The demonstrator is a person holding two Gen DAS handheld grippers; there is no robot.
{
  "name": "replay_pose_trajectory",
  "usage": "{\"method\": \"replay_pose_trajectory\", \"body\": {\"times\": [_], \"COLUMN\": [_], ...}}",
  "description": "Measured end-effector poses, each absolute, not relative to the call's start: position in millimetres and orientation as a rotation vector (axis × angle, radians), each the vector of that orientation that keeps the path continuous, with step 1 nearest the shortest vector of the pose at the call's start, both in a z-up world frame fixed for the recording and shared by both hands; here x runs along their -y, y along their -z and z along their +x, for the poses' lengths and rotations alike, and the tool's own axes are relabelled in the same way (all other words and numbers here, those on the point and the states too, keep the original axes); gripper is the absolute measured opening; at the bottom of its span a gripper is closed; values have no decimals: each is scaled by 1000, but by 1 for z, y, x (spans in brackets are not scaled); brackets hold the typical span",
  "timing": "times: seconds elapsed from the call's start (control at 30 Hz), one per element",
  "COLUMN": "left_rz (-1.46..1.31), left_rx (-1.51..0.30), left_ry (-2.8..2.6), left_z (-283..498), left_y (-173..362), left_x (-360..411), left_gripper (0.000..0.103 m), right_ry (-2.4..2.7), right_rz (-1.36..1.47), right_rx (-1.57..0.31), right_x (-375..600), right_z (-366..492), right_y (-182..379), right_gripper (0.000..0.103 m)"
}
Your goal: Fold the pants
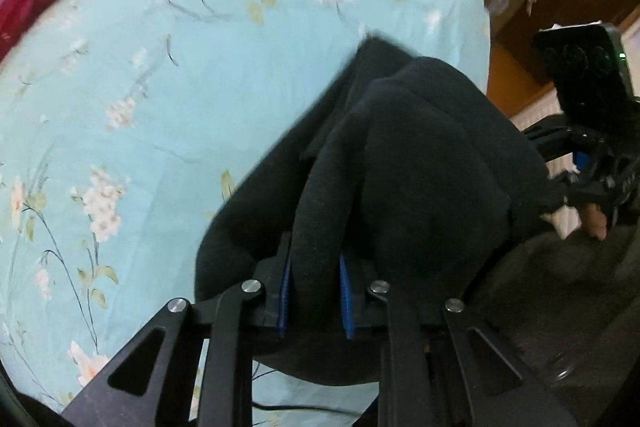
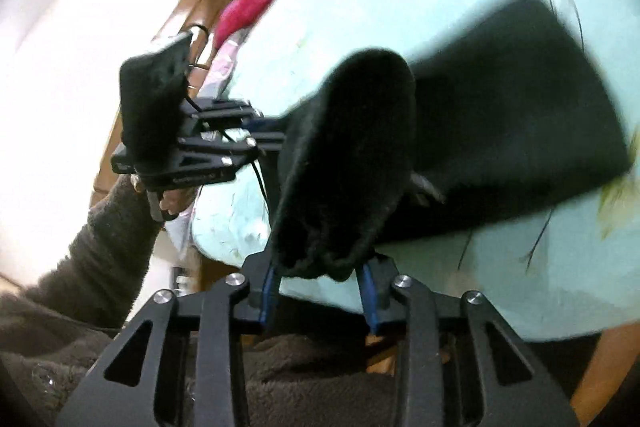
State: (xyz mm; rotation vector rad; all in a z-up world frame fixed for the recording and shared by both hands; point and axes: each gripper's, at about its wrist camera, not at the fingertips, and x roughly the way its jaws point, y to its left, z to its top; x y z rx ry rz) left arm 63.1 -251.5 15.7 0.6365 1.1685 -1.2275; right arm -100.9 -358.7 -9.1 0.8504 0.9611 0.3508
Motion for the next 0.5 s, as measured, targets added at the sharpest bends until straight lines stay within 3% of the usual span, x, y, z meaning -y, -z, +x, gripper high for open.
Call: {"method": "replay_pose_trajectory", "body": {"times": [0.07,0.17,0.27,0.33,0.43,0.5], "left_rz": [570,612,727,636,530,498], "left_rx": [-1141,-1147,-1227,-1249,-1262,-1236], "left_ry": [1213,1123,1033,1027,1024,1035], "left_z": [70,83,93,103,111,113], "left_y": [-26,-9,31,26,6,-12], "left_x": [251,262,270,261,244,233], "left_gripper": [20,29,36,39,37,39], "right_ry": [-336,-277,-146,-130,-173,-166], "right_rz": [862,837,849,925,989,965], "right_rx": [-886,-827,-970,-1004,-935,-914], "right_x": [373,397,416,425,432,439], "right_z": [-101,-96,-84,-86,-100,-109], "right_y": [-8,-13,32,60,50,39], "right_gripper": [35,35,35,34,44,60]}}
